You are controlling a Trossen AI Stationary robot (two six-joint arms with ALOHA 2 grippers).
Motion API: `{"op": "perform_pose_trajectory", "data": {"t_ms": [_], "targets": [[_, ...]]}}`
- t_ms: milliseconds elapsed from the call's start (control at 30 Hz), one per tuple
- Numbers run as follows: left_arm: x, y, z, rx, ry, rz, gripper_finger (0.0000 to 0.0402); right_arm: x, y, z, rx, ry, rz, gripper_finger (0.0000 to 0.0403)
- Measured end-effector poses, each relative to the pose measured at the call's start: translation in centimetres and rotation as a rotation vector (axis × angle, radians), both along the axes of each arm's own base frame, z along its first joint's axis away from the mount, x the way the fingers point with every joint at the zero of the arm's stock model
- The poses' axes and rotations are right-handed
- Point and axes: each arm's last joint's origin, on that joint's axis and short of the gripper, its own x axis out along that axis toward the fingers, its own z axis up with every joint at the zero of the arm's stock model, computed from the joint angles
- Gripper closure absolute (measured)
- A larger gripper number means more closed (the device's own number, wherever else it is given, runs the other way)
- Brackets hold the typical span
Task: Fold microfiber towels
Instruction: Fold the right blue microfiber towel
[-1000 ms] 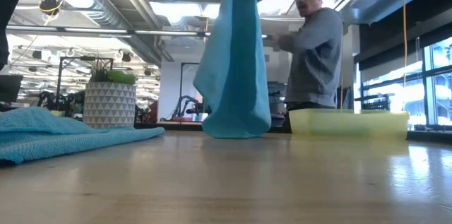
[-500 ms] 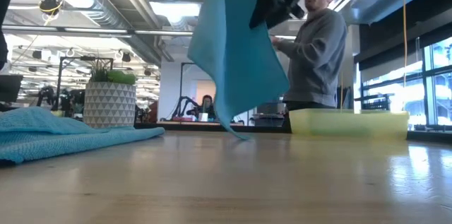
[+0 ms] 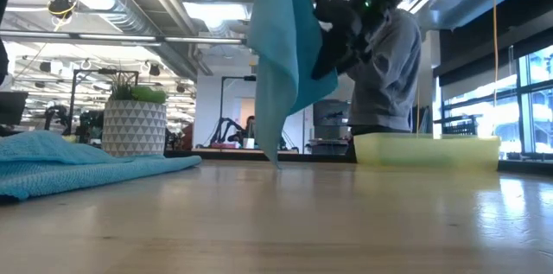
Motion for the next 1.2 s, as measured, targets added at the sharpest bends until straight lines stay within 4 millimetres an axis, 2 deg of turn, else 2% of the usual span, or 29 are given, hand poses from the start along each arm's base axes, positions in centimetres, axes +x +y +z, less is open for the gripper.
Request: {"op": "perform_pose_trajectory", "data": {"t_ms": [167, 267, 333, 467, 533, 633, 867, 1033, 1200], "targets": [[0.0, 0.1, -0.1, 0.002, 0.005, 0.015, 0.0402, -0.8, 0.2, -2.4, 0.074, 0.003, -0.029, 0.0255], [0.0, 0.0, -0.1, 0.0, 0.009, 0.014, 0.0401, -1.0, 0.2, -2.3, 0.071, -0.002, -0.027, 0.0266], [0.0, 0.0, -0.2, 0.001, 0.02, 0.015, 0.0402, -1.2, 0.3, -1.9, 0.055, -0.011, -0.009, 0.0289], [-0.2, 0.2, -0.5, 0.013, 0.065, 0.014, 0.0402, -1.9, 0.4, -0.6, 0.028, -0.022, 0.026, 0.0368], [-0.4, 0.4, -0.9, 0.028, 0.114, 0.015, 0.0402, -2.7, 0.5, 0.3, 0.014, -0.026, 0.052, 0.0392], [-0.9, 0.9, -1.5, 0.044, 0.199, 0.052, 0.0402, -4.4, 0.7, 1.7, 0.008, -0.01, 0.07, 0.0393], [-1.0, 1.9, -2.9, 0.043, 0.322, 0.096, 0.0402, -10.1, 1.1, 5.8, -0.108, -0.009, 0.004, 0.0399], [0.0, 3.4, -5.4, -0.016, 0.42, 0.085, 0.0402, -13.3, 1.4, 7.7, -0.177, -0.037, 0.046, 0.0398], [1.7, 6.1, -9.9, -0.055, 0.554, 0.106, 0.0402, -14.2, 0.7, 7.8, -0.202, 0.001, 0.015, 0.0398]]}}
